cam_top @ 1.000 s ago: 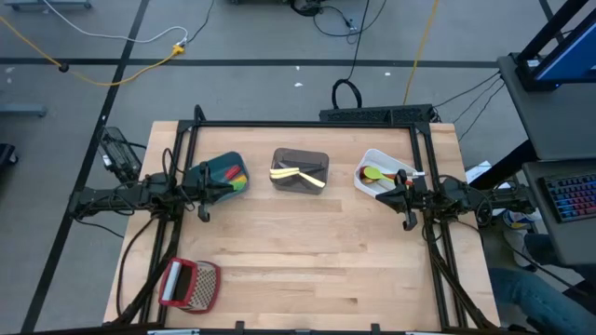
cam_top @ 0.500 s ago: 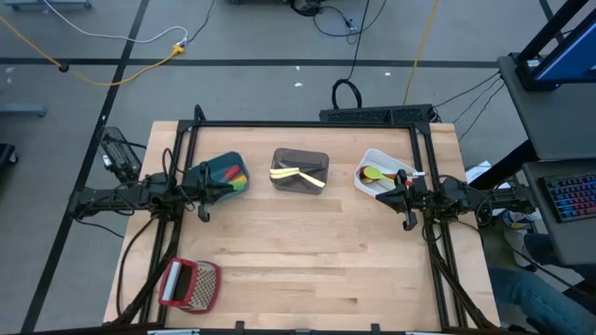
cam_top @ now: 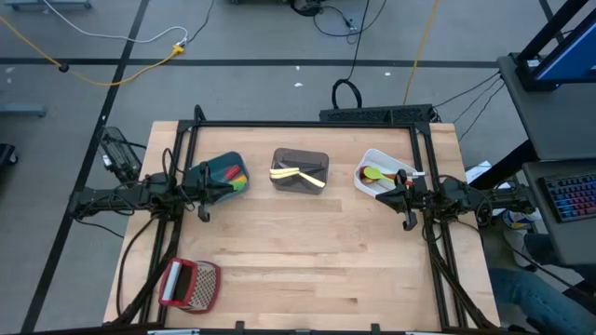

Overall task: Pick & Place Kitchen Items
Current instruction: Return to Home Position

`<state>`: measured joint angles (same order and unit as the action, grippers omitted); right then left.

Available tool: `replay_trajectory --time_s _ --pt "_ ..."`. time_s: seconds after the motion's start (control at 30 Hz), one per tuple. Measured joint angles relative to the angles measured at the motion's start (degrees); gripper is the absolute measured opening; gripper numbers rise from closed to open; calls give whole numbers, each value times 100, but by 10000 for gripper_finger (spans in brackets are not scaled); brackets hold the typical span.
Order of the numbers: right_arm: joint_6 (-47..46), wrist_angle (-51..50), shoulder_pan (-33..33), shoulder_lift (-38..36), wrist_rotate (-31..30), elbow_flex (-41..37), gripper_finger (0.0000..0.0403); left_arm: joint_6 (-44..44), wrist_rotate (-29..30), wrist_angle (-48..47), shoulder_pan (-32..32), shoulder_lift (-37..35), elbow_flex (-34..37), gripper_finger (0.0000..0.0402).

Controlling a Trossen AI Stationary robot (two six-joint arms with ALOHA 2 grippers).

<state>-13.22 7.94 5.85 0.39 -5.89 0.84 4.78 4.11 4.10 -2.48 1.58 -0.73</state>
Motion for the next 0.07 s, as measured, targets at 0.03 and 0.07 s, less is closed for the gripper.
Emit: replay_trajectory --time_s 0.03,0.07 --pt "0 -2 -2 1 1 2 9 0 0 0 -2 1 0 33" --pt "1 -2 0 0 0 1 8 -1 1 0 -1 0 0 33"
